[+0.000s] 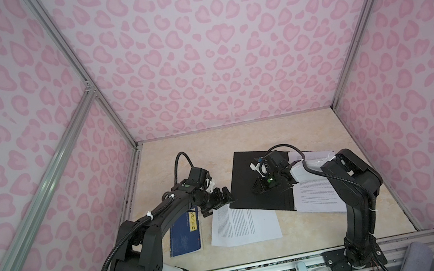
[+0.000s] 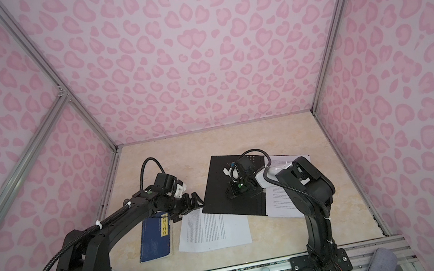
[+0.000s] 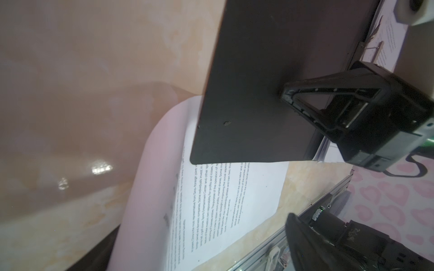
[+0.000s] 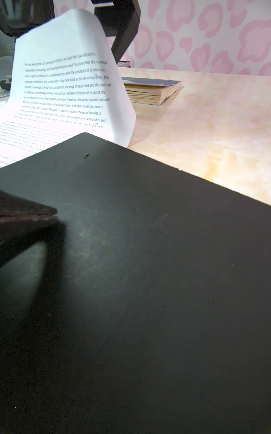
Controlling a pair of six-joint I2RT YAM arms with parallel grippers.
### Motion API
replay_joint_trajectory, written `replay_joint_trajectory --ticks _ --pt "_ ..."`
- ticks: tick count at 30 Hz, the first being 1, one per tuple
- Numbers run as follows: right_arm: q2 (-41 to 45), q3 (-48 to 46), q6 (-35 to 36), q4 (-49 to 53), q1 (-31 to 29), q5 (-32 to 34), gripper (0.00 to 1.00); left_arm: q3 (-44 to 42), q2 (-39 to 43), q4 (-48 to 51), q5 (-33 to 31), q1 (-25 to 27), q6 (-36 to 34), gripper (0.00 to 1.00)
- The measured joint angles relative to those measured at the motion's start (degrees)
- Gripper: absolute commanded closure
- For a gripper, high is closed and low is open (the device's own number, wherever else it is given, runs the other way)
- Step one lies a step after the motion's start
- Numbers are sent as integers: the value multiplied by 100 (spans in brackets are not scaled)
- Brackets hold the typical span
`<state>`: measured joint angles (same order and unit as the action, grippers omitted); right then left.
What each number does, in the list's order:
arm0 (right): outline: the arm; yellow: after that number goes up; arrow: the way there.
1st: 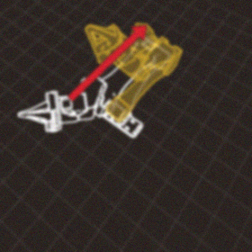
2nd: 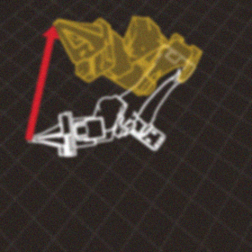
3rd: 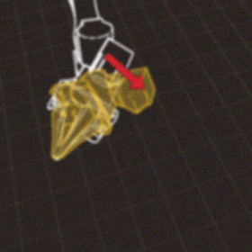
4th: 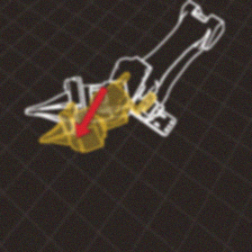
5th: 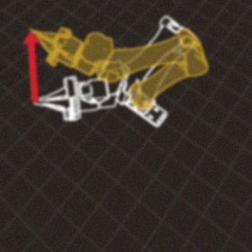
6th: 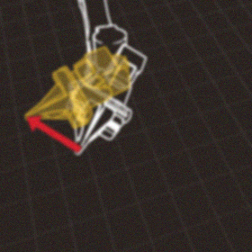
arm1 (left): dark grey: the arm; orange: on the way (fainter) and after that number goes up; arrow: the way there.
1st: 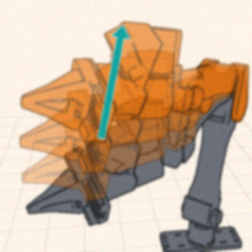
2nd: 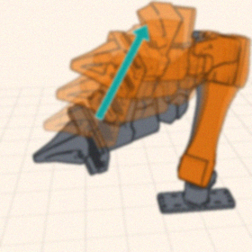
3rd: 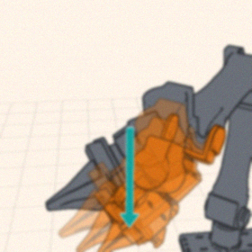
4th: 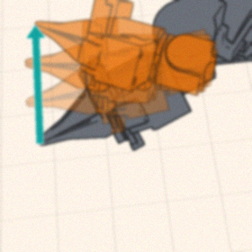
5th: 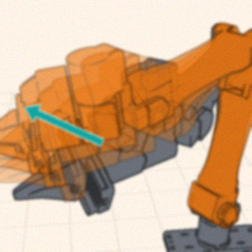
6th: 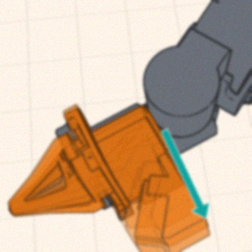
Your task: Put the files into the folder
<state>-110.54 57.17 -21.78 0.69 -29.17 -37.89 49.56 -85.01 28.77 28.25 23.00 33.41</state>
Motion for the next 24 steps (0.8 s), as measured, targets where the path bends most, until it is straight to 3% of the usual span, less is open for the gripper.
replay_joint_trajectory --ticks 14,16,19,24 --pt "33 -85 -118 -83 17 -66 95 -601 643 -31 -4 184 494 1" --pt "33 -87 -116 -90 20 -74 95 -608 691 -37 -24 192 595 10" --pt "44 -98 -118 -87 20 -79 95 -608 697 -35 -170 190 715 32" --pt "129 -170 -164 -55 42 -90 88 -592 695 -11 -431 190 879 78"
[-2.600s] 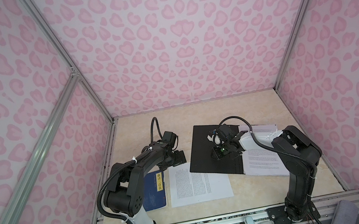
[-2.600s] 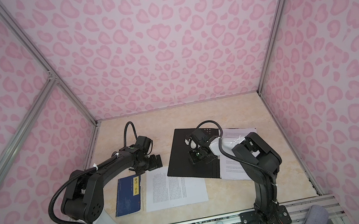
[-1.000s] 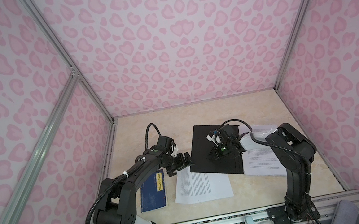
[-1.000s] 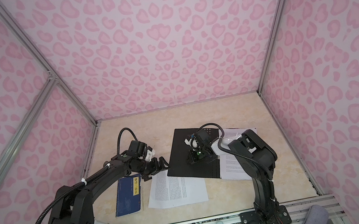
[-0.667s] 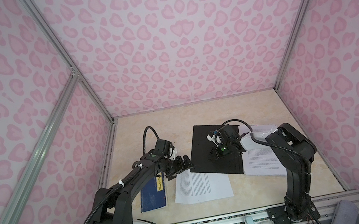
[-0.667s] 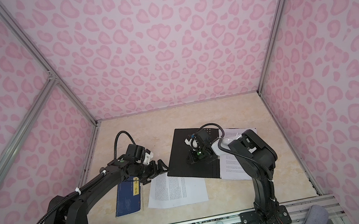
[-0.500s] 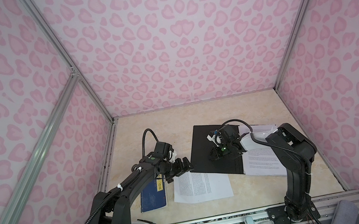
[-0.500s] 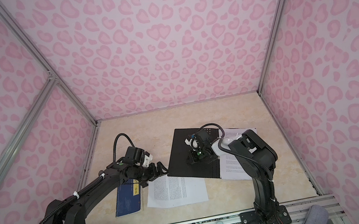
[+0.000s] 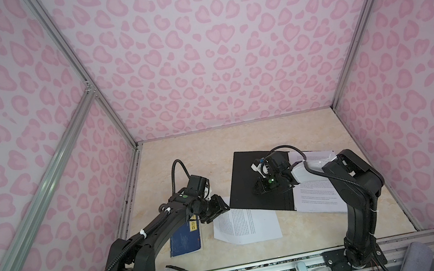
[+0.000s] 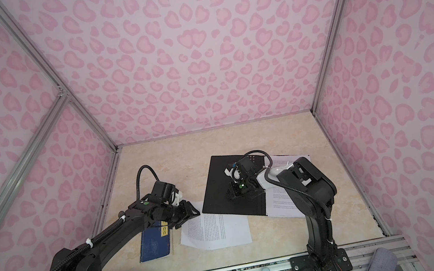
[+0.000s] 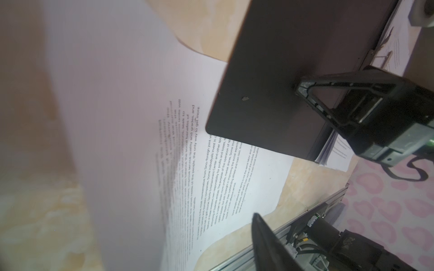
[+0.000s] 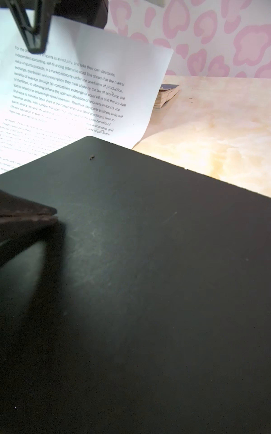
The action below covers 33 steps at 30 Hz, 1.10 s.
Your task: Put the files into the folder
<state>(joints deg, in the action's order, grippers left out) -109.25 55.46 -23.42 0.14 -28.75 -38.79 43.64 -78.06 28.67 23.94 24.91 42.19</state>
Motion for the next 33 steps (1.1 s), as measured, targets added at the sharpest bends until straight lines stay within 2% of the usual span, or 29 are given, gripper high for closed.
replay_joint_trajectory --ticks 1,3,11,15,21,26,33 --pt "46 -24 -17 48 0 -4 85 11 0 2 -48 0 57 86" --pt "131 -68 -35 70 4 -20 81 68 0 44 -151 0 85 96" --pt "280 -72 -101 192 52 39 66 715 448 730 -715 0 -31 97" --pt "584 -133 -149 275 66 170 51 1290 911 1248 -1045 0 -212 97" --pt "1563 -374 -295 258 133 389 20 2437 1331 2065 -1427 -7 -433 97" --pt "2188 -487 -564 203 651 468 2 3506 1224 2197 -1663 -79 -407 97" --pt "2809 -933 -1661 -542 1449 260 2 3943 498 1091 -1836 -85 269 97"
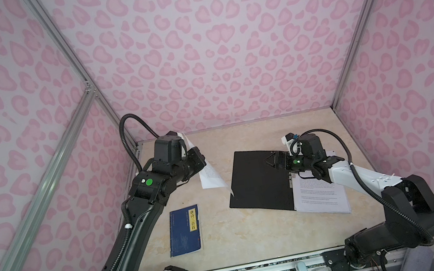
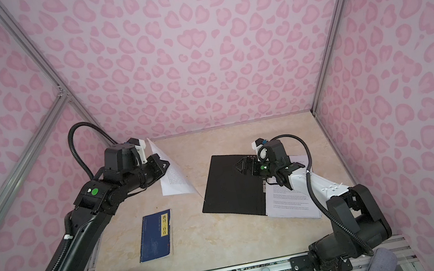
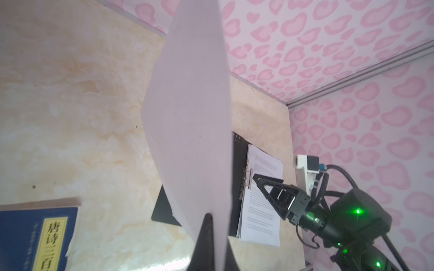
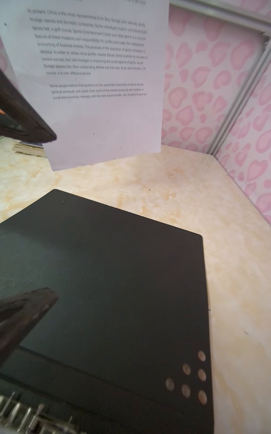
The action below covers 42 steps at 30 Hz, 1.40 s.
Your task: Put the files into the folder
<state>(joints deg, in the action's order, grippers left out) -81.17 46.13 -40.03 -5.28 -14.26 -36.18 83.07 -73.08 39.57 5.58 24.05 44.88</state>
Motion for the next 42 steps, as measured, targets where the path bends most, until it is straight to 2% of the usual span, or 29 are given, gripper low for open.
replay_joint_trajectory --ticks 4,10,15,18,27,34,38,42 --pt "149 -179 -922 -557 306 -105 2 426 -876 -848 9 0 476 97" --pt "33 -407 -2634 -1998 376 -258 2 1165 -2210 -1884 354 109 1193 97" --pt "-243 -435 -3753 -3187 223 -109 5 1248 -2616 -2474 527 267 1650 97" --pt "-503 -393 -4275 -3646 15 35 7 999 -2605 -2929 595 302 1853 97" --pt "-1032 -328 -5097 -4542 -564 494 10 -197 -2234 -3801 619 306 2328 97" --pt "-1274 -426 -5355 -4918 -861 761 13 -804 -2098 -4153 699 295 2599 97" --pt "-1373 -577 -5449 -5080 -944 962 21 -848 -2087 -4350 793 295 2702 97" --pt "-1495 -643 -5567 -5311 -946 1073 36 -986 -2063 -4522 809 284 2745 97"
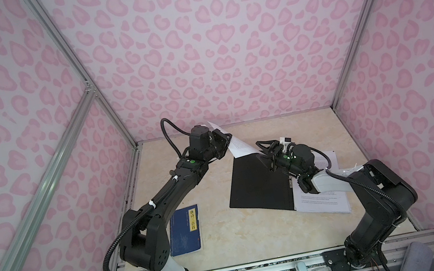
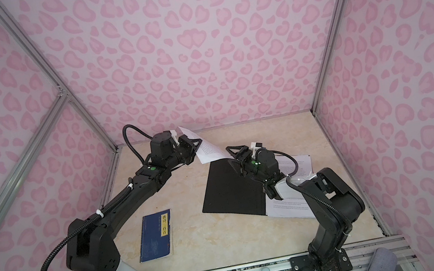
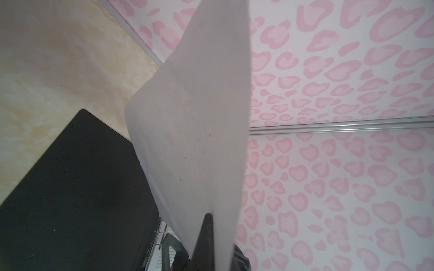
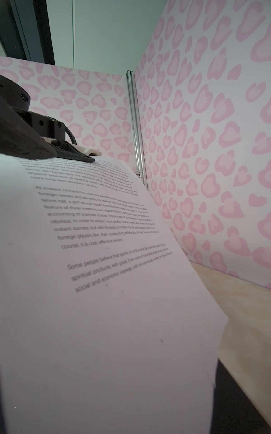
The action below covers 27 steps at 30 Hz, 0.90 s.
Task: Put the files into the folder
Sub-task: 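Grasp the raised text sheet with the right gripper beside the left gripper, then lay the text sheet onto the folder clip with the right gripper while left withdraws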
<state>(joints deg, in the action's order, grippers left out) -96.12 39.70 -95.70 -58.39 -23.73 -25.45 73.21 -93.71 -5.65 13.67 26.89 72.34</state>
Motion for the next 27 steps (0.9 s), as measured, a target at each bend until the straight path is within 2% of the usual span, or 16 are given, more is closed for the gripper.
replay_joint_trajectory --ticks 3,6,13,14,16,19,20,24,27 --pt "-63 -22 -96 -151 2 61 60 -208 79 -52 0 0 44 97" --pt "-184 -42 -223 -354 2 125 75 -402 170 -116 -2 -7 109 97" --pt "-116 70 -155 -337 0 33 100 -673 398 -166 -79 -33 105 95" --pt "-57 101 -101 -278 0 11 100 -710 442 -164 -92 -48 101 88" --pt "109 221 74 -22 26 -61 100 -796 546 -140 -72 -107 -66 47" --pt "503 557 619 815 149 -310 100 -975 835 46 -63 -293 -337 9" --pt "649 686 883 1167 216 -330 100 -1078 994 127 -63 -365 -457 2" --pt "1121 1641 2468 3077 726 -710 100 -1515 1982 699 -129 -664 -1259 2" --pt "1032 2721 3930 4900 1178 -1141 100 -1596 2717 1165 -63 -756 -2124 2"
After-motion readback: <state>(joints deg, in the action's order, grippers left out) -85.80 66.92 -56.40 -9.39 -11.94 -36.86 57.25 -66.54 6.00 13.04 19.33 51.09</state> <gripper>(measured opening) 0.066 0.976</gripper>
